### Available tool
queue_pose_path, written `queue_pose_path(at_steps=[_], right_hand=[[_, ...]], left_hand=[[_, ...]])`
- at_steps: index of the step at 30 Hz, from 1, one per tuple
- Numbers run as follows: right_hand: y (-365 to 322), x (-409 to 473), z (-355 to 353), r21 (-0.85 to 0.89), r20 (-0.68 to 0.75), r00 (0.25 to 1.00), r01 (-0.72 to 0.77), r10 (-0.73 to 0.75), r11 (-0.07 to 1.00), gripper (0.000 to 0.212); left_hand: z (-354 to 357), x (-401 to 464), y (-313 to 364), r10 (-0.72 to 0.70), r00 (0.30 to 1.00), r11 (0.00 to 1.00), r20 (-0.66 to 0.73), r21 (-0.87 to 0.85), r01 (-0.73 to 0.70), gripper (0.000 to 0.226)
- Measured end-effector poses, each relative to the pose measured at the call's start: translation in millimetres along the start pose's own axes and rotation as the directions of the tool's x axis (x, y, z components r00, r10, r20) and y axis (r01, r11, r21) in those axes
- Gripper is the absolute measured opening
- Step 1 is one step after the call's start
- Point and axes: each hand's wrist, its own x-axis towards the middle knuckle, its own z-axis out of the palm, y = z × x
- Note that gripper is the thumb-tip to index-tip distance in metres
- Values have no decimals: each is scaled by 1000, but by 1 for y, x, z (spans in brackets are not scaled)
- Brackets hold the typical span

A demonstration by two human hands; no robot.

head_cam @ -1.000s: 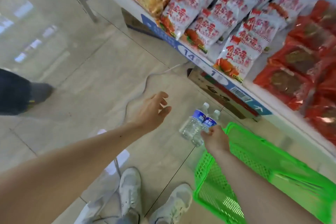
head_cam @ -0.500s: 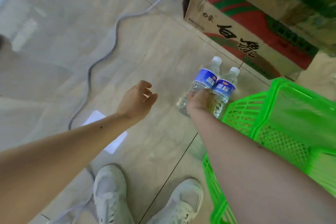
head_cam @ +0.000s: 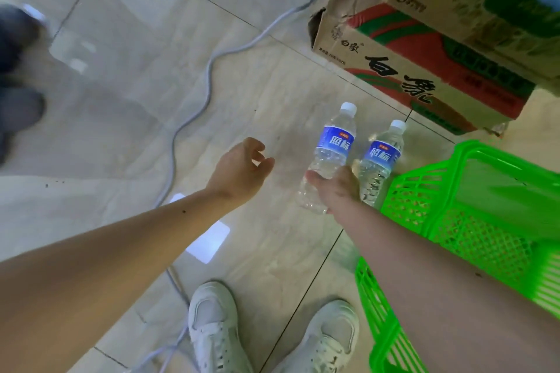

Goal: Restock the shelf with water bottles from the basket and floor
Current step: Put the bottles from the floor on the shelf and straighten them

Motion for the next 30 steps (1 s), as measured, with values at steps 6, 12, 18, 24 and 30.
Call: queue_pose_path(at_steps=[6,12,18,24,30], right_hand=[[-28,-95,-49,-150,64,992,121,-113,981,71],[-68,-212,-120,-148,44,977,212,-207,966,62],[-100,-324,-192,-92,-25,953,299,-302,950,68],[-124,-423,-263,-46,-97,910,399,-402,916,58],[-142,-509,-338,-40,-232,850,477,-473,878,62]], left_hand=[[-59,-38,63,51,998,998,-48,30,-49,33],[-147,-102,156,155,984,988,-86,-9,-156,36],[-239,-174,242,271,956,962,-111,-5,-274,36],[-317,-249,329,421,902,907,-90,38,-420,35],[-375,-332,416,569,817,822,-93,40,-568,41]])
